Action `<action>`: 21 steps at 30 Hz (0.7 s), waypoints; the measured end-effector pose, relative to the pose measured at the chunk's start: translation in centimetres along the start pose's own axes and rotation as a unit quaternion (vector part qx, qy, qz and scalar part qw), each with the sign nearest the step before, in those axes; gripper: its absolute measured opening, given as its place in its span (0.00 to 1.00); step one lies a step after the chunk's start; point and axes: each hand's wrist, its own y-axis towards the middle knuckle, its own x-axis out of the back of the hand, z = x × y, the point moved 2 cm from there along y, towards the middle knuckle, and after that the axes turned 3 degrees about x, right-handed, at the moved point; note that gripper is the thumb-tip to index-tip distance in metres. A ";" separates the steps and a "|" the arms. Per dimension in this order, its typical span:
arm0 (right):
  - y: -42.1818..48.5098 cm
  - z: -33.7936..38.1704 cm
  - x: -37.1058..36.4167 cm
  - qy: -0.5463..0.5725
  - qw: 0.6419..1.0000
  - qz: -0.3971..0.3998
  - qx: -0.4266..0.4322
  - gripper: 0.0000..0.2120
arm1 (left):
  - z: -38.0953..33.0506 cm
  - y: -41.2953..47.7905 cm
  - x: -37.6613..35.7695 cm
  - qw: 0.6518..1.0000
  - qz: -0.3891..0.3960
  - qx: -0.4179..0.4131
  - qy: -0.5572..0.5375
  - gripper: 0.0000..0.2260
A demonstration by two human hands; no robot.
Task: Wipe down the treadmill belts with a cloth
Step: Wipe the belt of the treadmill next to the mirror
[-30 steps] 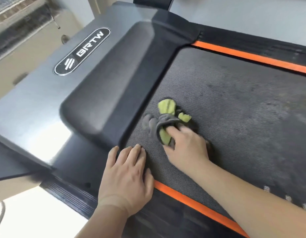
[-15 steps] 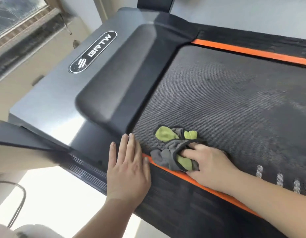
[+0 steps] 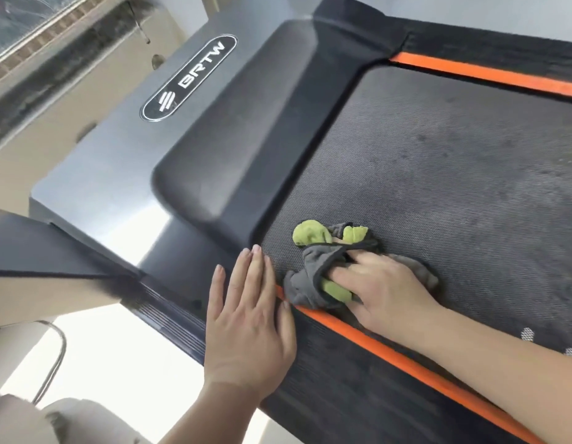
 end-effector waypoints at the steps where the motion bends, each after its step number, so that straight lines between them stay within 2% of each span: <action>1: 2.0 0.4 -0.3 0.008 1.000 -0.008 -0.008 0.15 | 0.0 0.0 0.0 1.000 -0.004 -0.001 -0.004 0.30; 5: 9.2 1.4 -1.4 0.065 0.994 0.029 -0.080 0.17 | 0.0 0.2 0.1 1.000 -0.012 -0.003 -0.004 0.29; 7: 9.1 0.8 -1.2 0.065 0.994 0.045 -0.075 0.16 | 0.0 0.2 0.2 1.000 -0.009 -0.001 -0.004 0.30; 10: 4.4 -0.7 0.9 0.060 0.993 0.065 -0.073 0.16 | 0.0 0.1 0.3 1.000 -0.016 0.001 -0.001 0.30; 16: -8.9 -4.1 5.0 0.091 0.986 0.051 -0.133 0.27 | 0.1 0.1 0.3 1.000 -0.023 0.000 -0.006 0.30; 19: -9.9 -3.9 4.7 0.056 0.987 0.016 -0.148 0.27 | 0.0 0.1 0.3 1.000 -0.019 0.008 -0.002 0.30; 21: -7.5 -3.3 3.6 0.016 0.989 -0.018 -0.143 0.23 | -0.1 0.0 0.3 1.000 -0.015 0.010 0.003 0.30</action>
